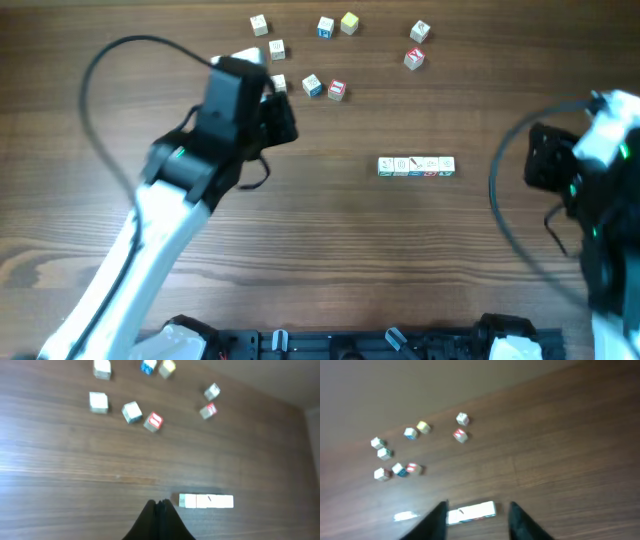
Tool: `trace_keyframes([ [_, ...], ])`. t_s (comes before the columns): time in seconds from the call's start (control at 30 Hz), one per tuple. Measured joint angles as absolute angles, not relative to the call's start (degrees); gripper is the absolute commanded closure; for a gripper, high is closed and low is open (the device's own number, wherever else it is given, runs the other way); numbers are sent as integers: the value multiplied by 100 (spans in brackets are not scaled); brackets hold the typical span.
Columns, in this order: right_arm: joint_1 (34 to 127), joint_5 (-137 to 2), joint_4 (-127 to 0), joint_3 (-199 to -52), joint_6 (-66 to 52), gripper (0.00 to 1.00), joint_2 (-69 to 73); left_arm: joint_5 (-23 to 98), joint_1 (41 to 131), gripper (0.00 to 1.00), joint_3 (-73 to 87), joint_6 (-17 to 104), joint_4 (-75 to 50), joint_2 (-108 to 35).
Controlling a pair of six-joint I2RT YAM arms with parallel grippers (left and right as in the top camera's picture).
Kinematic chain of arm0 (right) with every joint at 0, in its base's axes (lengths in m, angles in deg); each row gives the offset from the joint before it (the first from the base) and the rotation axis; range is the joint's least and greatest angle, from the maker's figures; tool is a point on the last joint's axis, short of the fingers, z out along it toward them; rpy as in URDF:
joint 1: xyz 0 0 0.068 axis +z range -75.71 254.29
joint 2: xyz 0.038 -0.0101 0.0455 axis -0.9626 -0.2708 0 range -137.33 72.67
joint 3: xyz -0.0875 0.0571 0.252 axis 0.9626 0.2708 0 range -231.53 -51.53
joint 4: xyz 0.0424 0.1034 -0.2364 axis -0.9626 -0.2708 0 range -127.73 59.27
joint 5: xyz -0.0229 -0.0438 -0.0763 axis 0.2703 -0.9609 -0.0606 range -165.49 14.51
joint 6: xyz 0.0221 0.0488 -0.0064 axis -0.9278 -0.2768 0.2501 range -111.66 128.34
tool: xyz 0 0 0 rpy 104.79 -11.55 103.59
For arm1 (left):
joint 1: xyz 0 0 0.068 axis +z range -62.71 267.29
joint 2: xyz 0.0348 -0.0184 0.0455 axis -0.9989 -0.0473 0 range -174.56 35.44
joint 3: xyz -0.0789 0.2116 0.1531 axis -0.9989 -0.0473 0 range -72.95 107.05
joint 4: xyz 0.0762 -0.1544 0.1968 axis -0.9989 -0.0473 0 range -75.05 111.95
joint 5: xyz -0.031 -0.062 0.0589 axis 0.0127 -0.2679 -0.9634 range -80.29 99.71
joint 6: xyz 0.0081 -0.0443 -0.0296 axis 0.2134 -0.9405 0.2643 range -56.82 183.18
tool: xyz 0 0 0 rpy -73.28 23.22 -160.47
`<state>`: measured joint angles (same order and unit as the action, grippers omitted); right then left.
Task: Form a horizontal line
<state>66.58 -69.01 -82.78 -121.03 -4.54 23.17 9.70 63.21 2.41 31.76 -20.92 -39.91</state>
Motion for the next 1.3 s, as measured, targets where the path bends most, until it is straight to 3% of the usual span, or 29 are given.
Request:
trace_keyframes([
  [0.13,6658,-6903,-8591,-12103,-443,12,3006,738,6321,25,241,3277,-2464,-3334],
  [0.17,6658,-6905,-8715,-12105,-389,2,3174,718,6321,0,241,3277,-2562,-3226],
  [0.57,6658,-6910,-10114,-12111,-376,0,3587,609,6321,0,241,3270,-3274,-2835],
  [1.3,6687,-6934,-10147,-12111,-347,0,3587,609,6321,0,241,3268,-3274,-2966],
])
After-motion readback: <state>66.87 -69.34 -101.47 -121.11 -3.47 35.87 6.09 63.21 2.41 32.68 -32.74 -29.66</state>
